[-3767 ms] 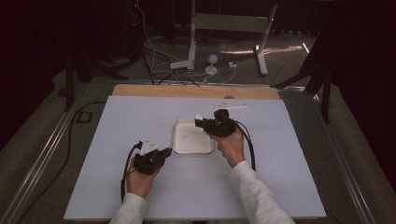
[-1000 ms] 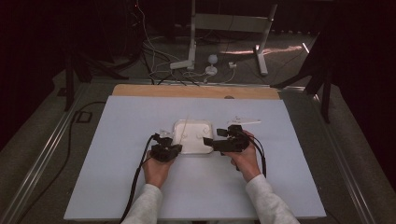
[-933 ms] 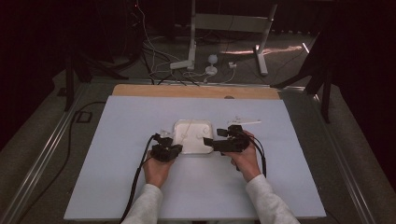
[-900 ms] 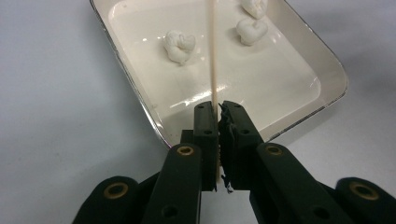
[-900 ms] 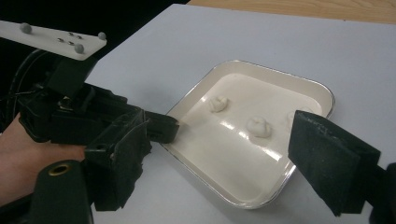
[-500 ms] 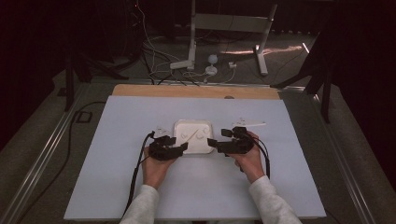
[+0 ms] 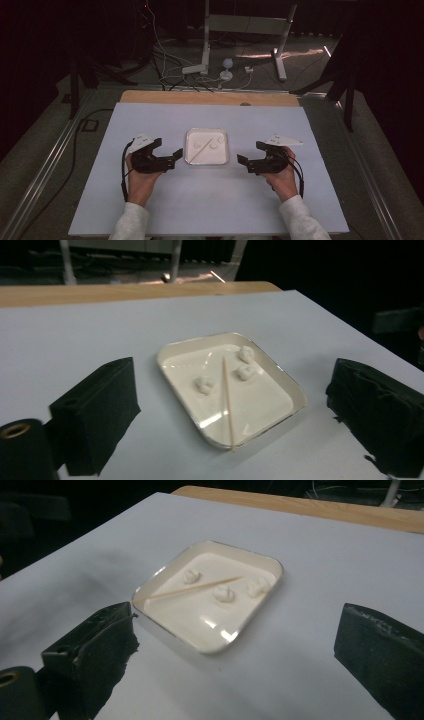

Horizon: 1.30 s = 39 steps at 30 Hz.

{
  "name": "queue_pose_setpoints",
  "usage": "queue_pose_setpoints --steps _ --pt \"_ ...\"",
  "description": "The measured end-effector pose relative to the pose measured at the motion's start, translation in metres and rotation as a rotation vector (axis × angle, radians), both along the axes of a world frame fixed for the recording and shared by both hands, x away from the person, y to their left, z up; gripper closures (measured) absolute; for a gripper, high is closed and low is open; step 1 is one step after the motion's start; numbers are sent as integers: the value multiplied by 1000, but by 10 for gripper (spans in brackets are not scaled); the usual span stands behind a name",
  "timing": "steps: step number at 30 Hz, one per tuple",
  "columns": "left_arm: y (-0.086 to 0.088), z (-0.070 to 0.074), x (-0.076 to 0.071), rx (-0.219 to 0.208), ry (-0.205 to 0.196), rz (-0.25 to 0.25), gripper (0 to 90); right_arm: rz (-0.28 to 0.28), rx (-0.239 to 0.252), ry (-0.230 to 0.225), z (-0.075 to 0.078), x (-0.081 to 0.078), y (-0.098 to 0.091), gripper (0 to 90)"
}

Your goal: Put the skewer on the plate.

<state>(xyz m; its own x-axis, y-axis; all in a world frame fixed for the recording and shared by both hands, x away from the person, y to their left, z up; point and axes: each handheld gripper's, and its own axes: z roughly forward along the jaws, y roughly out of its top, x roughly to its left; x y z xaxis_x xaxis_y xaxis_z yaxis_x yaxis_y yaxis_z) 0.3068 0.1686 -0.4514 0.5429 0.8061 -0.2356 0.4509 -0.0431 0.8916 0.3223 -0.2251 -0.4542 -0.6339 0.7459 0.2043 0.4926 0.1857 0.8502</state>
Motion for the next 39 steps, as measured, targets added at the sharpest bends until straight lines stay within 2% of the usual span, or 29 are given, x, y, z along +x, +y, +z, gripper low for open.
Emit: queue_pose_setpoints --steps 6,13,18,28,39 --pt "15 -3 -11 41 -45 24 13 -21 -29 -15 -10 -13 -20 0" --pt "30 -6 -22 56 -89 44 6 -43 -1 -40 -13 -26 -40 0" --pt "40 -9 -26 35 -94 79 6 -67 7 -44 -17 -33 -51 0" --pt "48 -14 -31 48 -103 103 6 -100 34 -62 -20 -43 -67 0" --pt "50 -20 -35 61 -96 123 7 -112 32 -64 -22 -45 -72 0"
